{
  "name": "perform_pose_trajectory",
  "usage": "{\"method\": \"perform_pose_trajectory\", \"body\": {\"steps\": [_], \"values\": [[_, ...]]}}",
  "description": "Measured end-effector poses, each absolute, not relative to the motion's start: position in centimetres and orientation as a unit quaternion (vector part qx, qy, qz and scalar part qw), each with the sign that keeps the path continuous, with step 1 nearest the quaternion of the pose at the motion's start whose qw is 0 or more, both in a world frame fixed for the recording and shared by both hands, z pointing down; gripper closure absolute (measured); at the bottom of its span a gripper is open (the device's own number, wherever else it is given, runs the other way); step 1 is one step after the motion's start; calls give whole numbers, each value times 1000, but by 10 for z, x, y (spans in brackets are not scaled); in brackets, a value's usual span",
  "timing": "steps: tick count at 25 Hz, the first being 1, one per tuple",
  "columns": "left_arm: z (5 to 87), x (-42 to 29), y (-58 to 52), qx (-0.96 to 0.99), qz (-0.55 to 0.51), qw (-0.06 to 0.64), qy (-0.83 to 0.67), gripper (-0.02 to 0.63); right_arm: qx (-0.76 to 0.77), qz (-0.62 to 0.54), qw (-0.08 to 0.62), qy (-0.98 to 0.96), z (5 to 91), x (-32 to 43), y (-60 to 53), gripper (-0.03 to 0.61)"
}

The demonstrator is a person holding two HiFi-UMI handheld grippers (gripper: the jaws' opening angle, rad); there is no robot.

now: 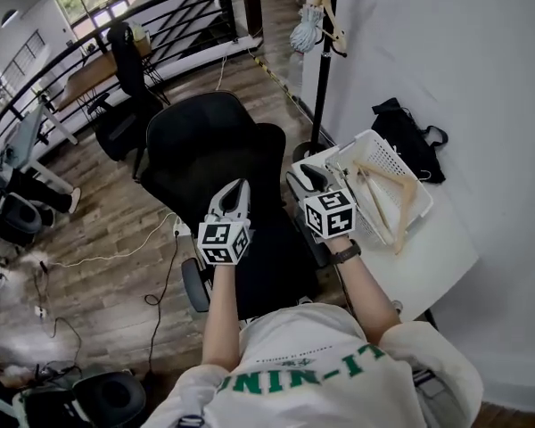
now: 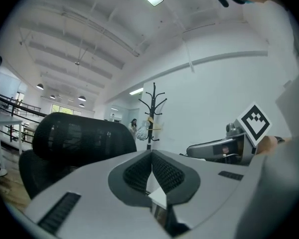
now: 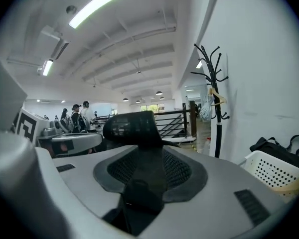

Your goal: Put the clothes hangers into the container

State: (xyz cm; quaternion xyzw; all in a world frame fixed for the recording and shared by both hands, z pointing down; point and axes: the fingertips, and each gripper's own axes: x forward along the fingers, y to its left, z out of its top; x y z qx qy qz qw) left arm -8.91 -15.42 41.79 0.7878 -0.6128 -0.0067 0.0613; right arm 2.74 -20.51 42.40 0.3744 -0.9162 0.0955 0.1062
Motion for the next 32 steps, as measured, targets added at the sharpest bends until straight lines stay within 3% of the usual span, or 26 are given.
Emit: {"method": "perform_pose_trajectory", "body": {"steps": [5, 20, 32], "values": [[408, -137, -132, 754, -4, 46, -655, 598, 357, 87, 46, -929, 400, -13, -195, 566], [403, -194, -93, 717, -4, 24, -697, 600, 328, 35, 31, -944, 387, -74, -152, 565], [435, -209, -76, 732, 6, 64, -679, 598, 335, 60, 56, -939, 413, -93, -124, 565]]}}
